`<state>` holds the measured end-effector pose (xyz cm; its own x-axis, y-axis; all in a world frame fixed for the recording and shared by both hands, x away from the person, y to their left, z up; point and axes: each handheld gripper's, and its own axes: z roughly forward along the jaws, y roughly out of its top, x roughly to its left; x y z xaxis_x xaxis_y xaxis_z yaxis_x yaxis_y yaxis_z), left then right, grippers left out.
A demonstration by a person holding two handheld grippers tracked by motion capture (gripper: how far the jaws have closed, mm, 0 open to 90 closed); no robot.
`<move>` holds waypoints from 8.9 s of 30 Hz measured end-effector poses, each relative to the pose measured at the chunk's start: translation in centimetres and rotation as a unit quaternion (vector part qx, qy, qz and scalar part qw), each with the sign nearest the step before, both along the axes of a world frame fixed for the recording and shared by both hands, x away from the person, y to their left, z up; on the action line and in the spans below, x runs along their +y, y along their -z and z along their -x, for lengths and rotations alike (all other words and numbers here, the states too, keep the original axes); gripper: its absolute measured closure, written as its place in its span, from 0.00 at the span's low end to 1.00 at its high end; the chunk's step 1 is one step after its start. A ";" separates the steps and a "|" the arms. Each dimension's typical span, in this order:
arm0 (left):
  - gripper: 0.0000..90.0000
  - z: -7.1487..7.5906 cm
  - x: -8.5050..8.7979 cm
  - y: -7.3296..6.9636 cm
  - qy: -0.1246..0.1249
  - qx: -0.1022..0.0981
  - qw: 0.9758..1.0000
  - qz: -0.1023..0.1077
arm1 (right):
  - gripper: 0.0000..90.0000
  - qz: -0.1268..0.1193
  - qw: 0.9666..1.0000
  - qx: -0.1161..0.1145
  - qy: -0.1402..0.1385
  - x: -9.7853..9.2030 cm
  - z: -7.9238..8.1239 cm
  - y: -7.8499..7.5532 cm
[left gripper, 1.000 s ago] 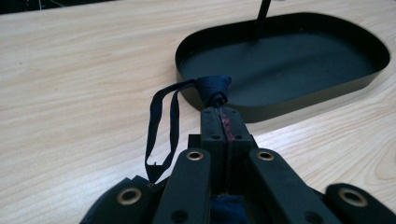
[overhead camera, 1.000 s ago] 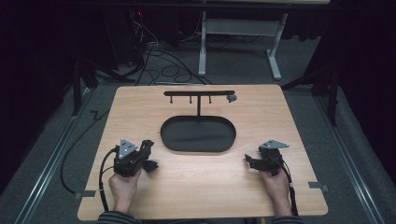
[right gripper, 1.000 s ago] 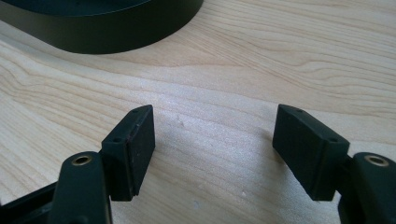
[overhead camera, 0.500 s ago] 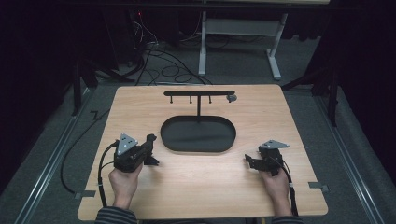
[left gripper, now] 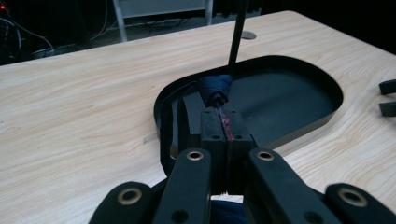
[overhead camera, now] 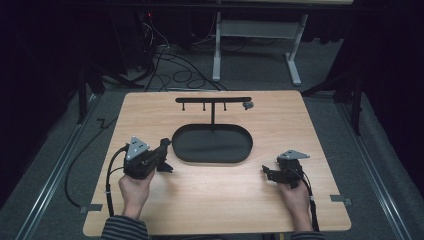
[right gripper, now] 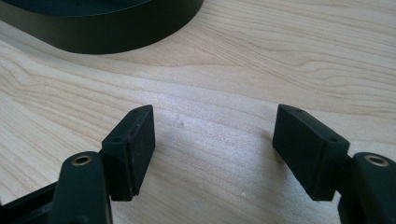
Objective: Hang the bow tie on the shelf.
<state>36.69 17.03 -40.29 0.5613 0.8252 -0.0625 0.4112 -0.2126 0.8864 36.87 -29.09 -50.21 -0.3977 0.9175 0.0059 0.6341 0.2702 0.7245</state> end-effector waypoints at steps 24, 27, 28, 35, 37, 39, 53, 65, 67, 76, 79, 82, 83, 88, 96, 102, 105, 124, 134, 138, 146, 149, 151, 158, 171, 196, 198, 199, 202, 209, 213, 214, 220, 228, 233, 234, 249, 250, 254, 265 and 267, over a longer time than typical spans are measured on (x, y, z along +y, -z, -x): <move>1.00 -2.2 -1.3 -2.5 0.021 -0.007 0.999 0.025 | 0.35 0.000 1.000 0.001 0.000 0.0 0.0 0.0; 1.00 -2.5 -1.3 -2.7 0.019 -0.009 0.999 0.027 | 0.34 -0.001 1.000 0.001 0.000 0.0 0.0 0.0; 1.00 -2.5 -1.3 -2.7 0.019 -0.009 0.999 0.027 | 0.34 -0.001 1.000 0.001 0.000 0.0 0.0 0.0; 1.00 -3.4 -1.5 -3.6 0.021 -0.011 0.999 0.030 | 0.35 -0.001 1.000 0.000 0.001 0.0 0.0 0.0; 1.00 -3.6 -1.6 -3.7 0.021 -0.012 0.999 0.030 | 0.35 0.000 1.000 0.000 0.000 0.0 0.0 0.0; 1.00 -3.8 -1.7 -3.8 0.021 -0.012 0.999 0.029 | 0.35 -0.001 1.000 0.001 0.000 0.0 0.0 0.0; 1.00 -5.0 -1.9 -4.9 0.017 -0.018 0.999 0.040 | 0.35 0.000 1.000 0.001 0.000 0.0 0.0 0.0; 1.00 -6.9 -2.8 -5.7 0.007 -0.016 0.999 0.038 | 0.35 0.000 1.000 0.000 0.000 0.0 0.0 0.0; 1.00 -7.2 -3.1 -5.8 0.005 -0.017 0.999 0.032 | 0.35 0.000 1.000 0.001 0.000 0.0 0.0 0.0; 1.00 -8.3 -3.4 -5.7 -0.001 -0.010 0.999 0.034 | 0.34 0.000 1.000 0.000 -0.001 0.0 0.0 0.0; 1.00 -8.6 -3.8 -5.8 -0.001 -0.009 0.999 0.034 | 0.34 -0.001 1.000 0.000 -0.001 0.0 0.0 0.0; 1.00 -8.7 -4.0 -5.9 0.000 -0.009 0.999 0.032 | 0.34 0.000 1.000 0.000 -0.001 0.0 0.0 0.0; 1.00 -8.9 -4.3 -5.9 0.001 -0.010 0.999 0.032 | 0.34 -0.001 1.000 0.001 0.000 0.0 0.0 0.0; 1.00 -9.2 -4.7 -5.7 0.004 -0.005 0.999 0.035 | 0.34 -0.001 1.000 0.001 0.000 0.0 0.0 0.0; 0.99 -9.4 -5.2 -5.8 0.008 -0.003 0.999 0.031 | 0.34 -0.001 1.000 0.001 0.000 0.0 0.0 0.0; 0.99 -9.6 -5.9 -6.0 0.013 -0.004 1.000 0.027 | 0.34 -0.001 1.000 0.001 0.000 0.0 0.0 0.0; 0.99 -9.8 -6.4 -5.9 0.015 -0.002 1.000 0.024 | 0.34 -0.001 1.000 0.001 -0.001 0.0 0.0 0.0; 0.99 -10.4 -7.3 -4.9 0.009 0.005 1.000 0.011 | 0.34 -0.001 1.000 0.001 -0.002 0.0 0.0 0.0; 0.98 -10.5 -7.7 -4.5 0.008 0.008 1.000 0.001 | 0.34 -0.002 1.000 0.001 -0.002 0.0 0.0 0.0; 0.97 -10.5 -7.7 -4.4 0.007 0.010 1.000 -0.001 | 0.34 -0.002 1.000 0.001 -0.002 0.0 0.0 0.0; 0.94 -10.4 -7.5 -4.1 0.007 0.012 1.000 0.000 | 0.34 -0.002 1.000 0.001 -0.002 0.0 0.0 0.0; 0.93 -10.3 -7.4 -4.1 0.007 0.012 1.000 0.001 | 0.34 -0.002 1.000 0.001 -0.002 0.0 0.0 0.0; 0.93 -10.1 -7.3 -4.1 0.007 0.010 1.000 0.001 | 0.34 -0.002 1.000 0.001 -0.002 0.0 0.0 0.0; 0.88 -9.6 -6.9 -4.4 0.012 0.008 1.000 0.000 | 0.34 -0.002 1.000 0.001 -0.002 0.0 0.0 0.0; 0.79 -8.4 -5.8 -4.9 0.015 0.002 1.000 0.000 | 0.34 -0.001 1.000 0.001 -0.002 0.0 0.0 0.0; 0.67 -6.0 -2.2 -4.5 -0.003 0.002 1.000 0.015 | 0.35 0.003 1.000 0.000 -0.001 0.1 0.0 0.0; 0.67 -5.9 -2.1 -4.4 -0.004 0.002 1.000 0.016 | 0.34 0.003 1.000 0.000 -0.001 0.1 0.0 0.0; 0.66 -5.7 -1.9 -4.3 -0.006 0.003 1.000 0.017 | 0.35 0.003 1.000 0.000 -0.001 0.1 0.0 0.0; 0.65 -5.4 -1.5 -4.2 -0.008 0.004 1.000 0.017 | 0.35 0.003 1.000 0.000 -0.001 0.1 0.0 0.0; 0.65 -4.7 -0.8 -3.5 -0.013 0.009 1.000 0.022 | 0.35 0.003 1.000 0.000 -0.001 0.1 0.1 0.0; 0.64 -4.5 -0.5 -3.2 -0.015 0.011 1.000 0.023 | 0.35 0.004 1.000 0.000 -0.002 0.1 0.0 0.0; 0.64 -4.3 -0.3 -3.1 -0.016 0.013 0.999 0.024 | 0.35 0.004 1.000 0.000 -0.002 0.1 0.0 0.0; 0.64 -3.8 0.1 -3.0 -0.019 0.013 0.999 0.024 | 0.35 0.004 1.000 0.000 -0.001 0.1 0.0 0.0; 0.64 -3.3 0.5 -2.7 -0.021 0.016 0.999 0.028 | 0.35 0.004 1.000 0.000 -0.002 0.1 0.0 0.0; 0.63 -3.0 0.8 -2.4 -0.022 0.019 0.999 0.030 | 0.35 0.004 1.000 0.000 -0.002 0.1 0.0 0.0; 0.63 -3.0 0.8 -2.4 -0.023 0.019 0.999 0.028 | 0.35 0.004 1.000 0.000 -0.001 0.1 0.0 0.0; 0.63 -2.1 1.7 -1.7 -0.030 0.023 0.999 0.033 | 0.35 0.005 1.000 0.000 -0.002 0.1 0.1 0.0; 0.63 -2.0 1.7 -1.7 -0.031 0.023 0.999 0.032 | 0.35 0.005 1.000 0.000 -0.001 0.1 0.1 0.0; 0.63 -1.8 1.9 -1.4 -0.033 0.024 0.999 0.032 | 0.35 0.005 1.000 -0.001 -0.002 0.1 0.0 0.0; 0.62 -1.3 2.5 -0.9 -0.038 0.029 0.998 0.032 | 0.35 0.006 1.000 -0.001 -0.002 0.1 0.1 0.0; 0.62 -1.2 2.6 -0.8 -0.039 0.030 0.998 0.032 | 0.35 0.006 1.000 -0.001 -0.002 0.1 0.1 0.0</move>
<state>37.90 19.61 -39.50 0.4896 0.8591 -0.1491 0.4777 -0.1213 0.8701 36.82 -28.96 -50.22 -0.4007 0.9162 -0.0057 0.6320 0.2809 0.7222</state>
